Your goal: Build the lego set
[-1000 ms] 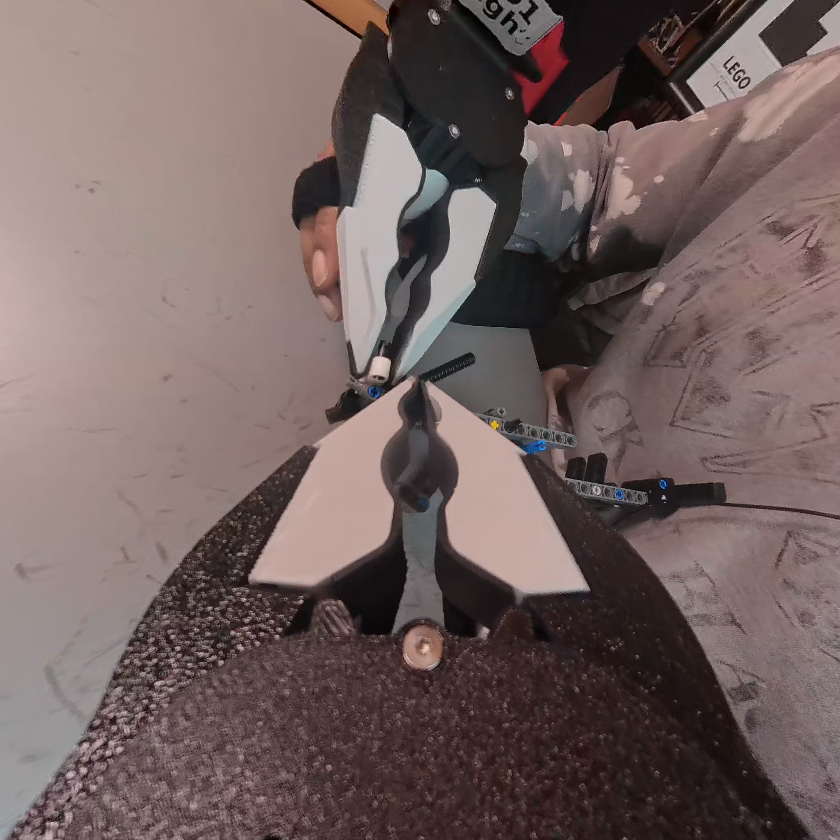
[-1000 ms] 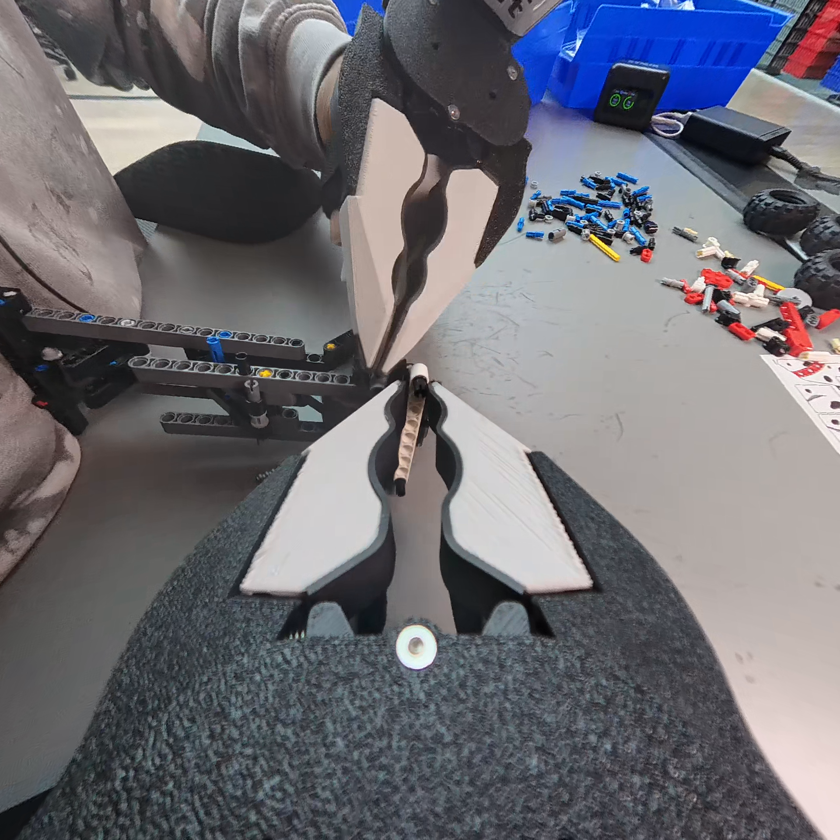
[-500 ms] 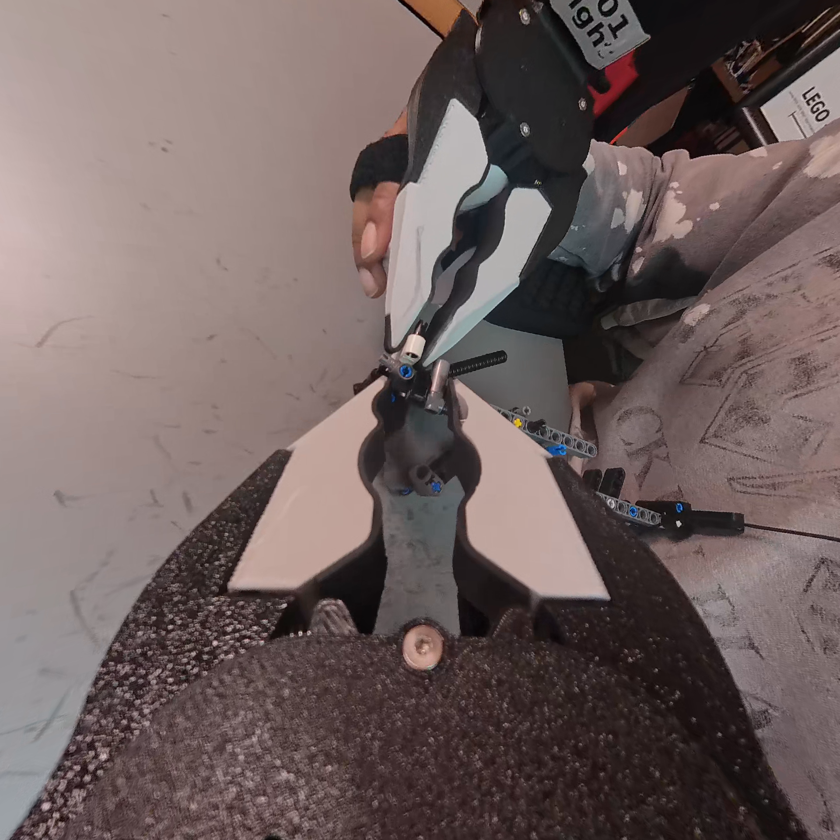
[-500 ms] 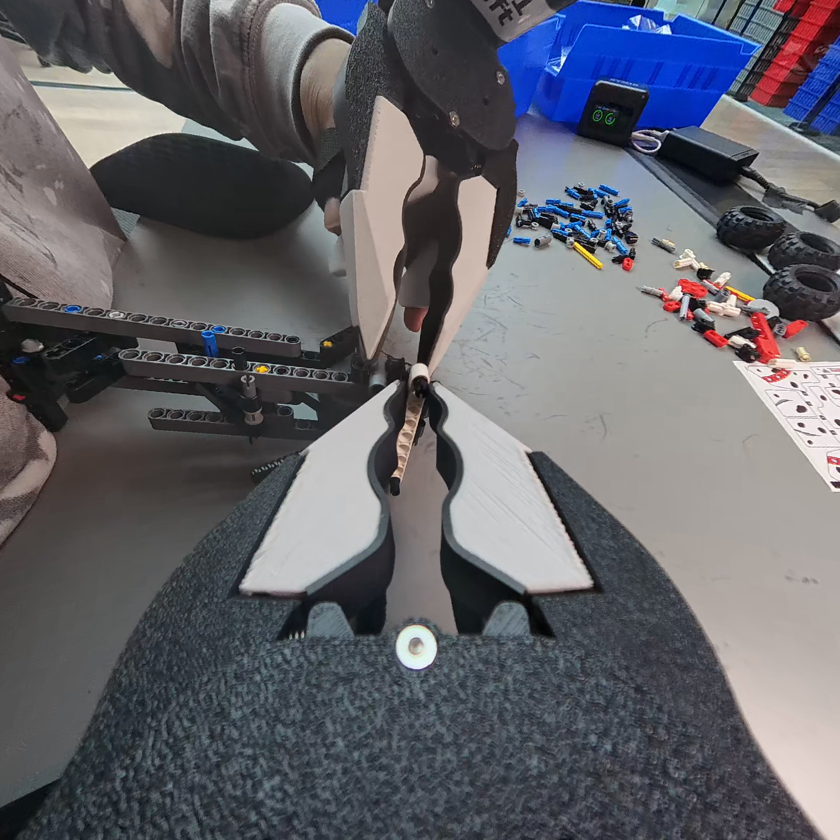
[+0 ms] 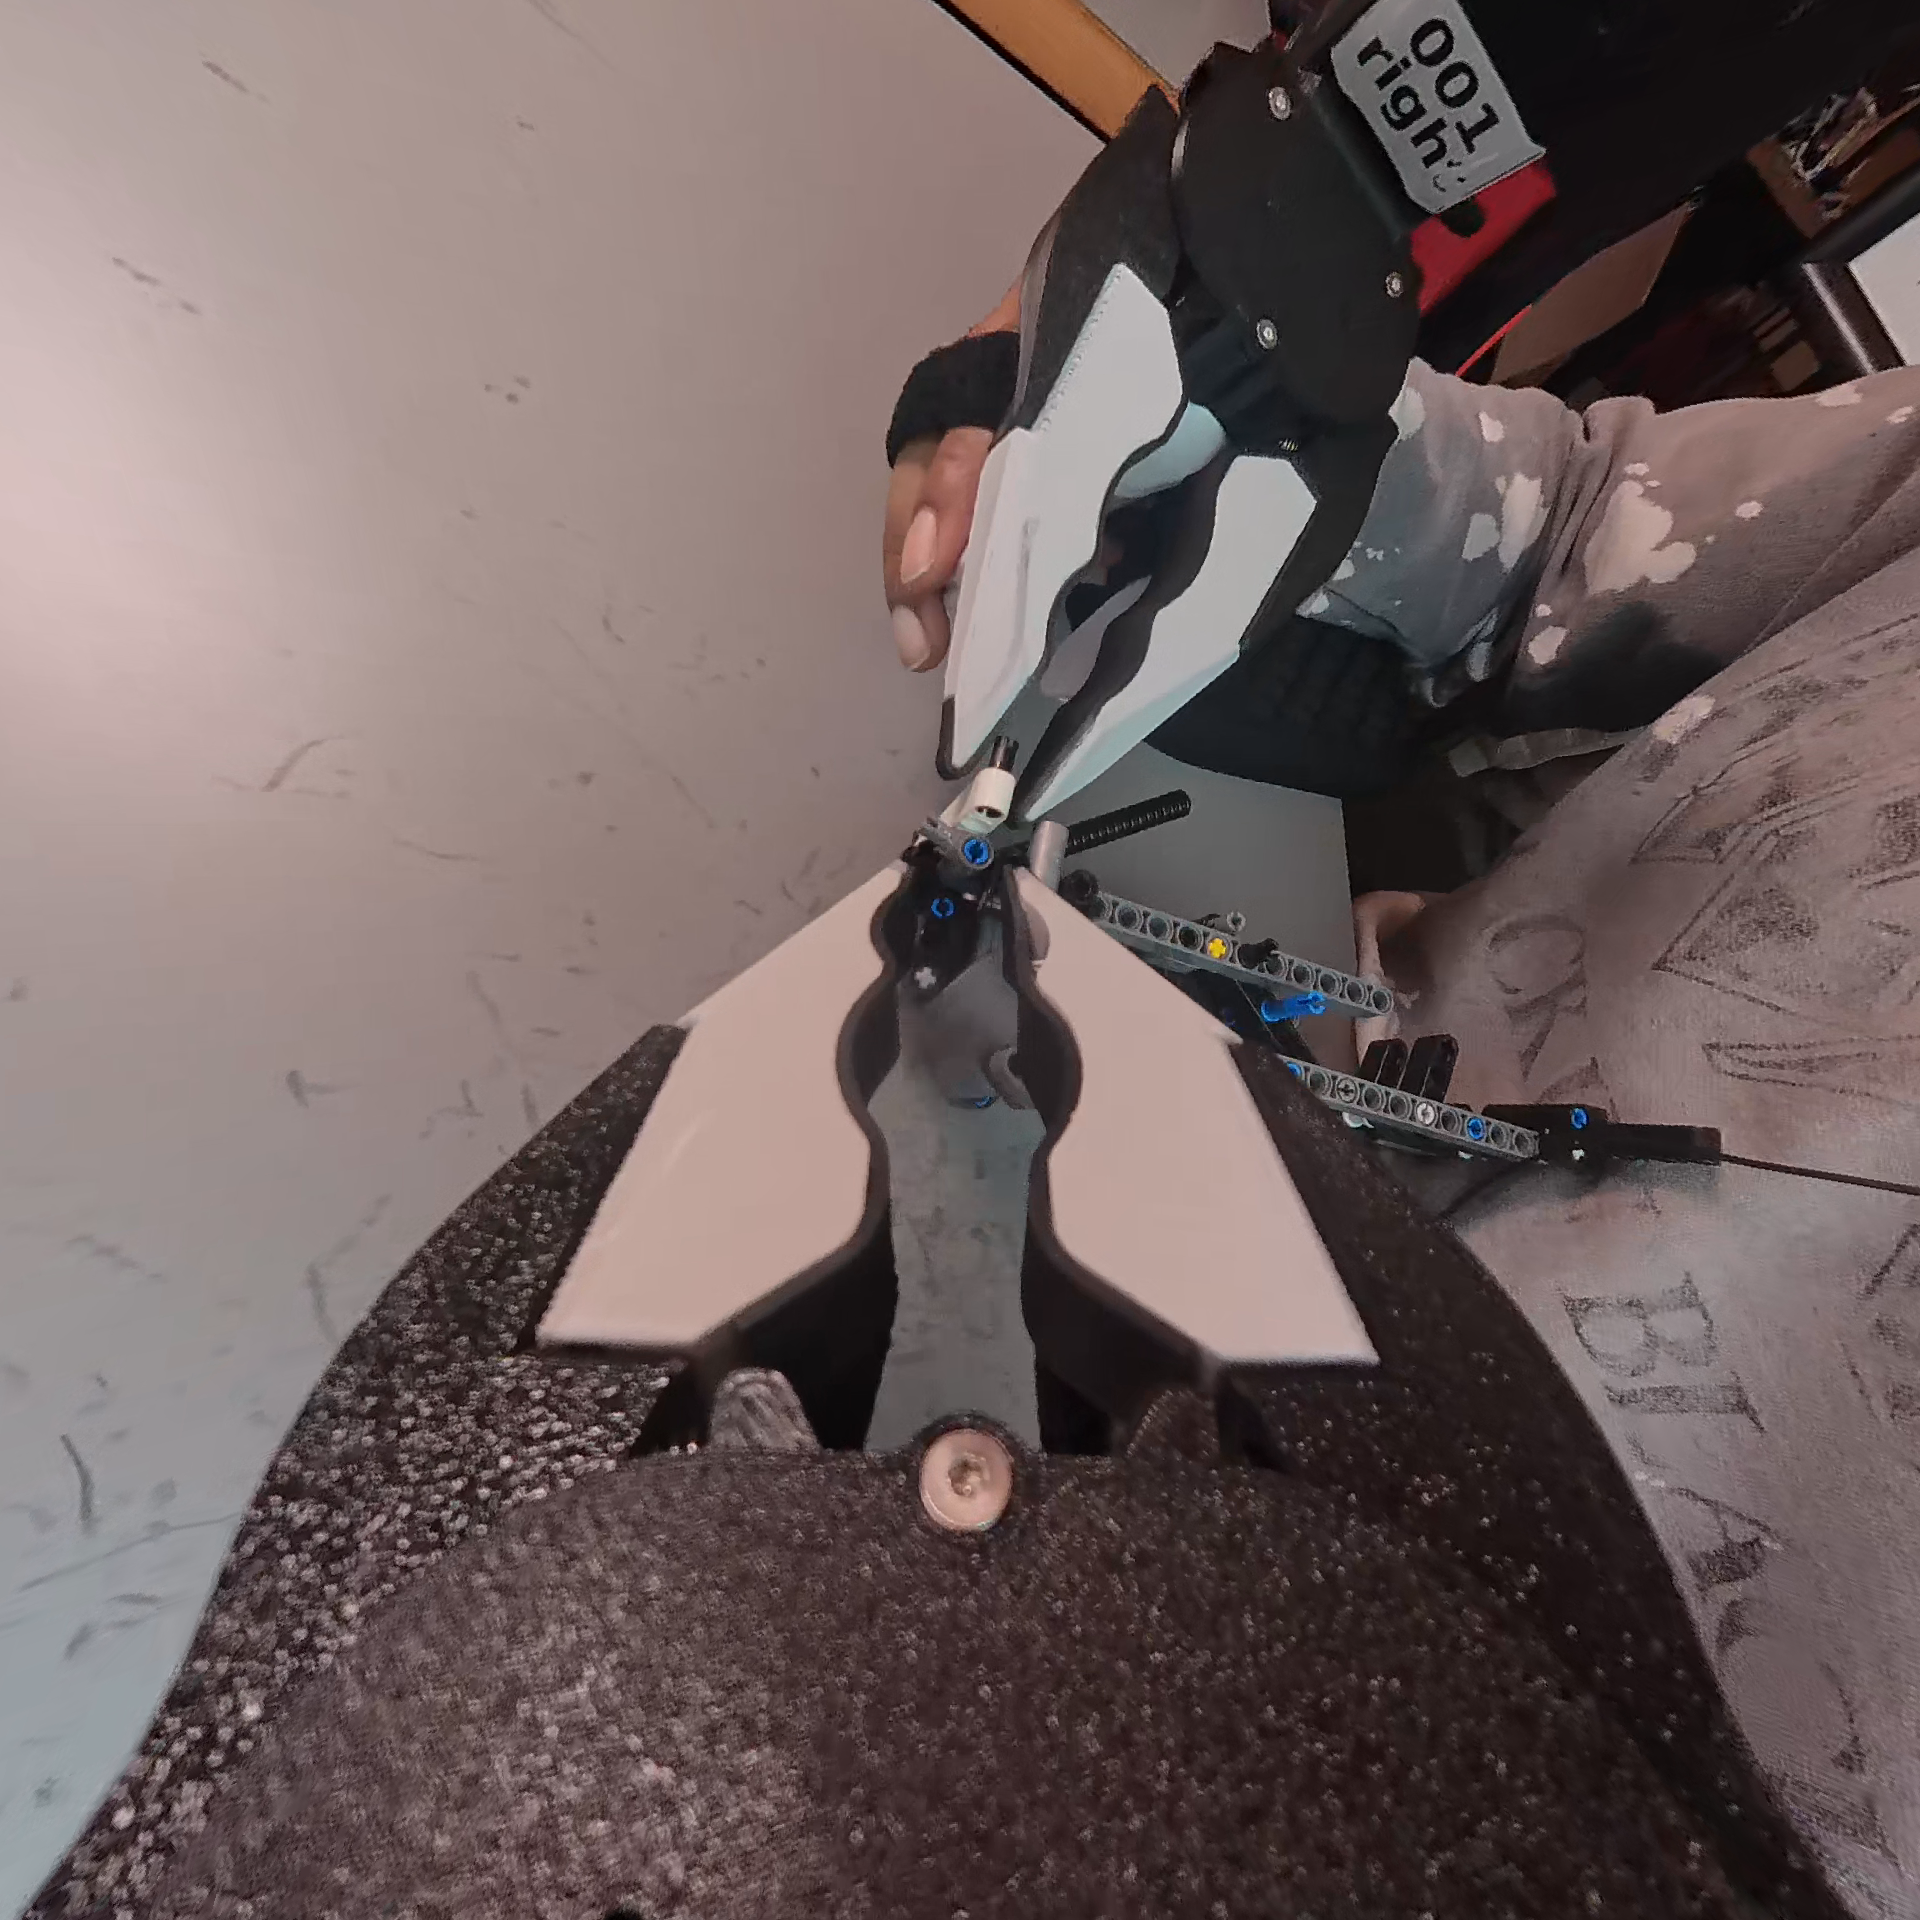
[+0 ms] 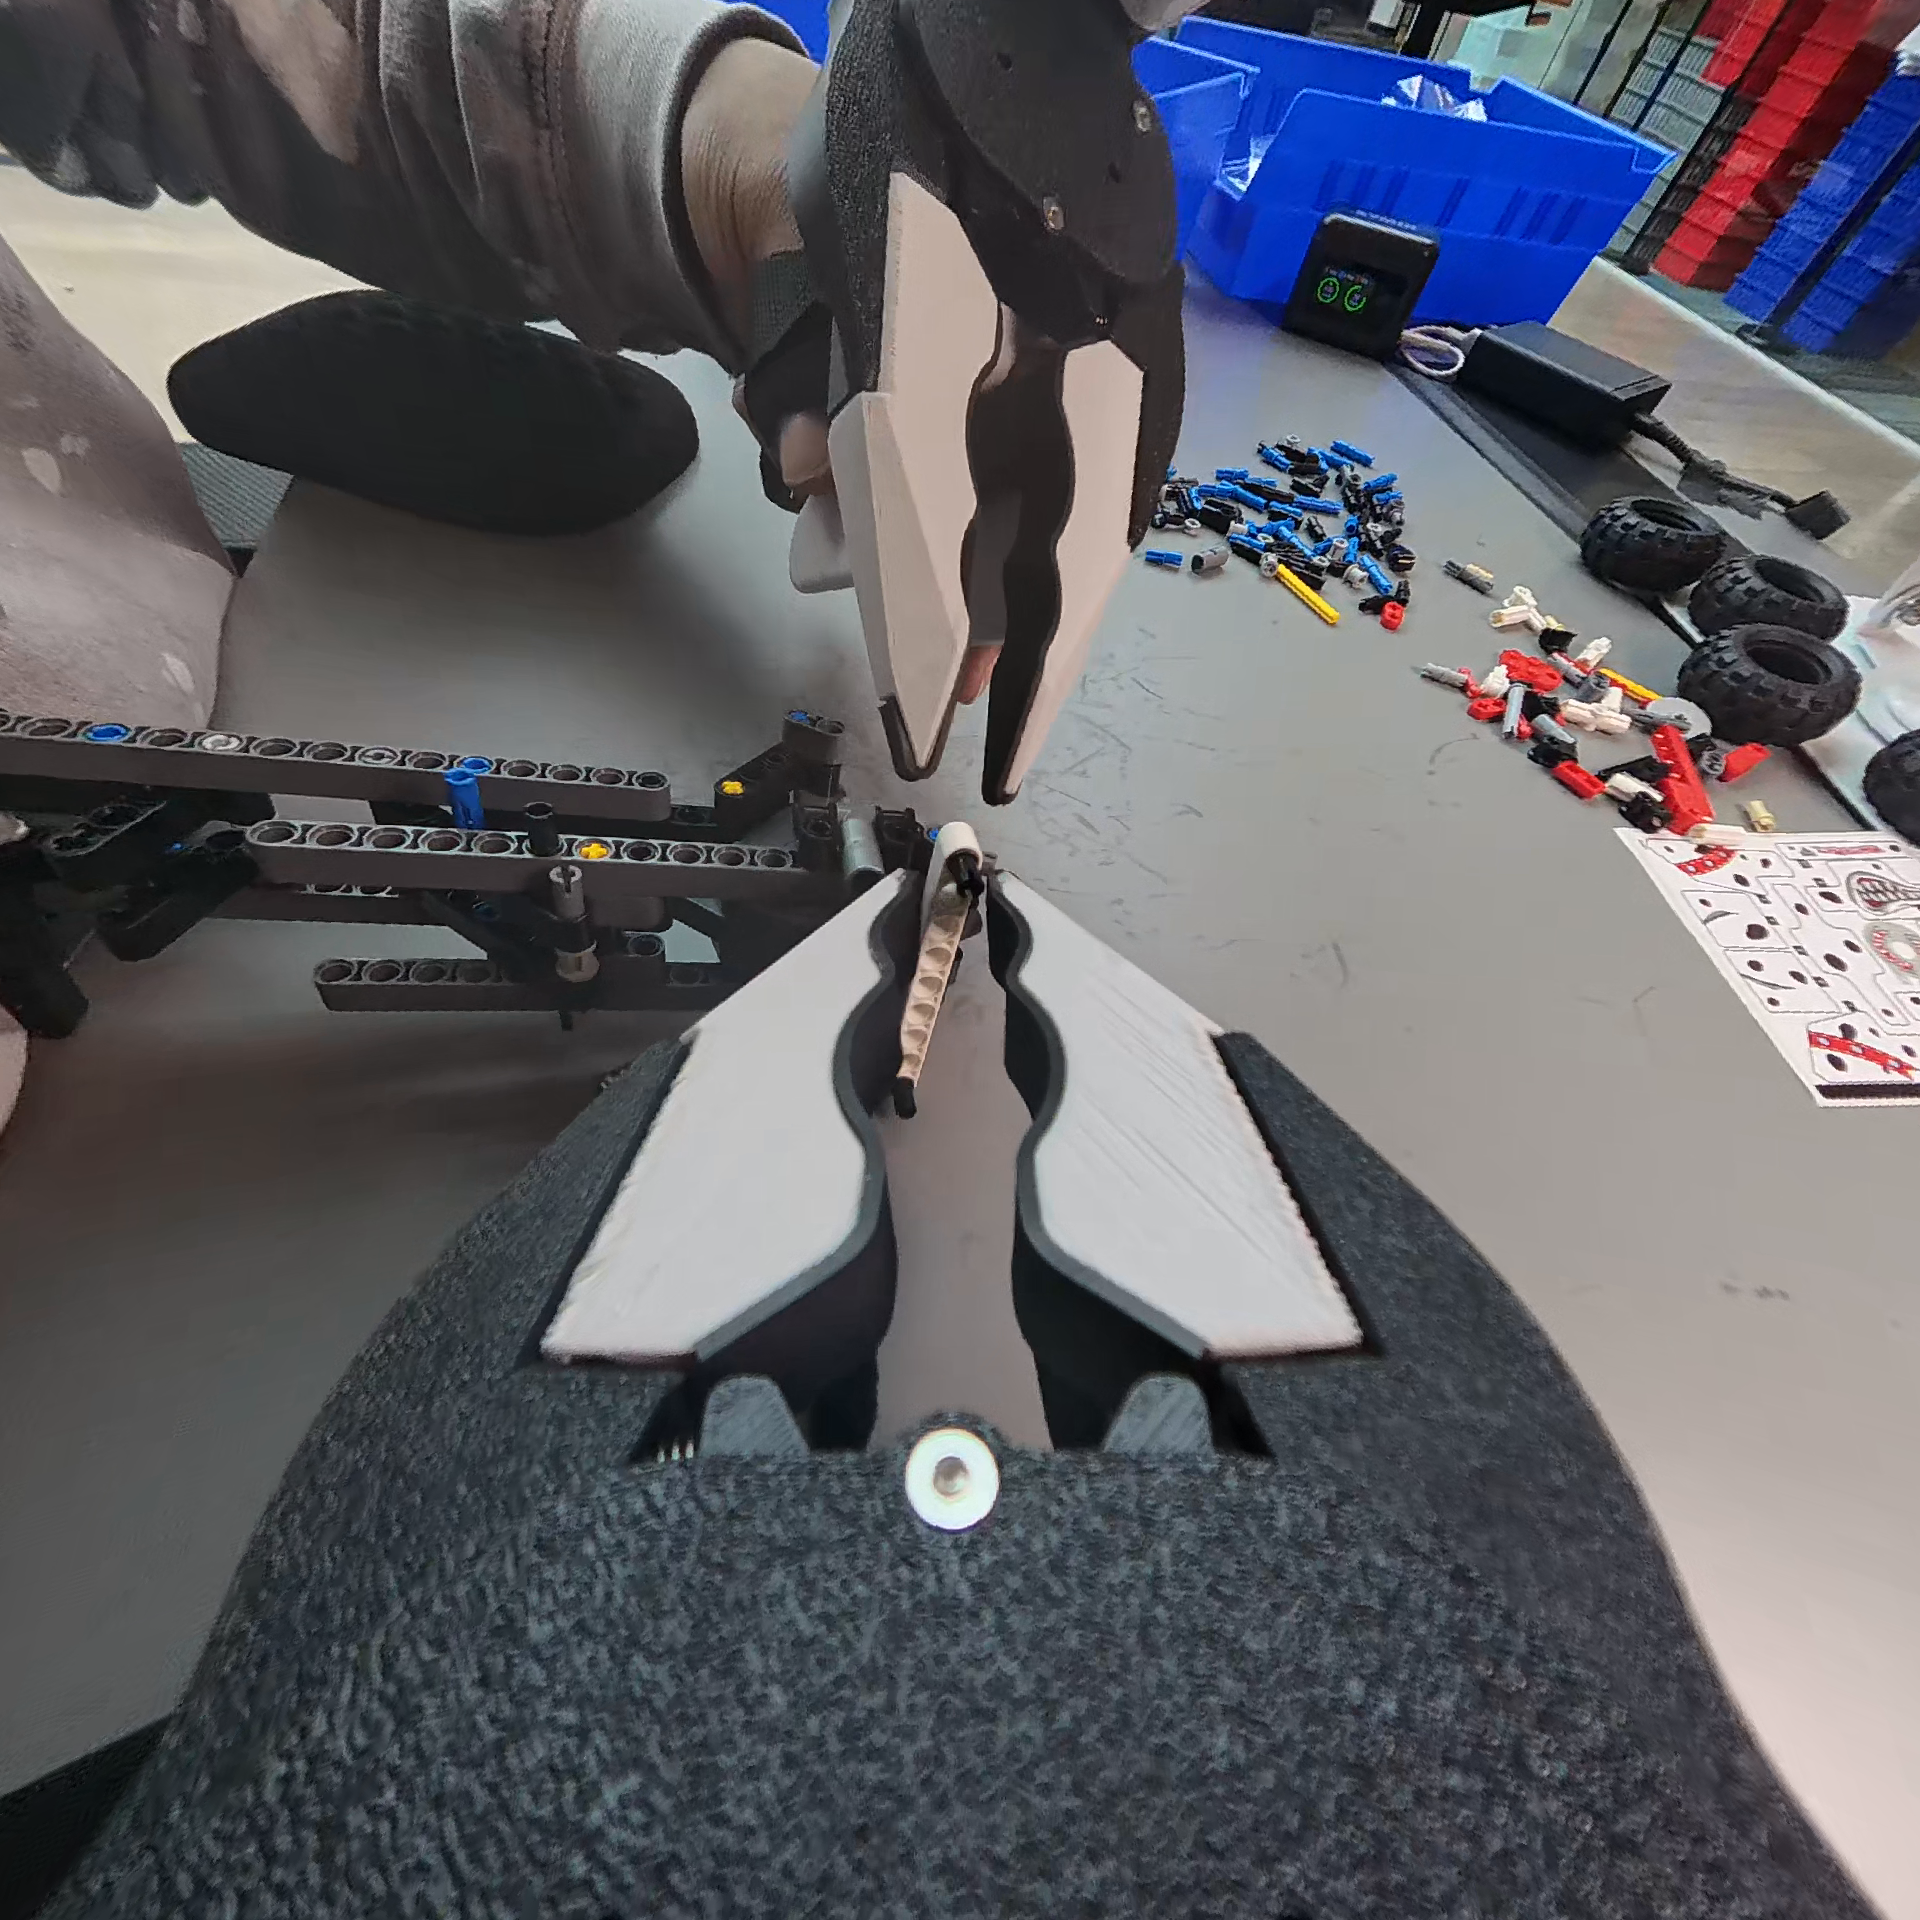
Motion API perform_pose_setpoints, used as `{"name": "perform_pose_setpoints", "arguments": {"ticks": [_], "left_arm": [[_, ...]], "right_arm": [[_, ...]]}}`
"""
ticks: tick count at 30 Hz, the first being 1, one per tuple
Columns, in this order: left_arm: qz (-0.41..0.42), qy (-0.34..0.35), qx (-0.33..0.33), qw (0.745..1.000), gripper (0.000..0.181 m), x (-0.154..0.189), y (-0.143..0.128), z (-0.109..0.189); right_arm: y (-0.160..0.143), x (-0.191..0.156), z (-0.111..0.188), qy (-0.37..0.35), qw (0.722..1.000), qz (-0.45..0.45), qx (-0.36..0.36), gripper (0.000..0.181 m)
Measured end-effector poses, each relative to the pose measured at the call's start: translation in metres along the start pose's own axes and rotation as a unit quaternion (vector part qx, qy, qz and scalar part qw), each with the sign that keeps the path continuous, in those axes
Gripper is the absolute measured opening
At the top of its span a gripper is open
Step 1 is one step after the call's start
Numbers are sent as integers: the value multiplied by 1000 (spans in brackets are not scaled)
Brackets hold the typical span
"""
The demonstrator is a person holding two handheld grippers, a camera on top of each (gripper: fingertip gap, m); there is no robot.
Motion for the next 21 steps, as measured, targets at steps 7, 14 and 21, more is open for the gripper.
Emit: {"name": "perform_pose_setpoints", "arguments": {"ticks": [7,14,21], "left_arm": [[38,-23,-1,999,23,-3,-4,-10],[81,-90,4,993,24,-15,-3,-18],[-10,-92,-25,995,22,-11,4,-18]], "right_arm": [[-3,5,-3,11,1000,-13,-3,13],[-3,6,-7,27,999,-16,-14,10],[-6,13,-1,65,997,-41,-7,8]]}}
Point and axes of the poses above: each gripper's, where its closed fingertips meet, z back along the fingers, y out of its top, x = y × z across the jaws, the point moved 10 cm from there along z, back along the fingers, and after that the axes turned 5 degrees about z, right-handed, at the moved point
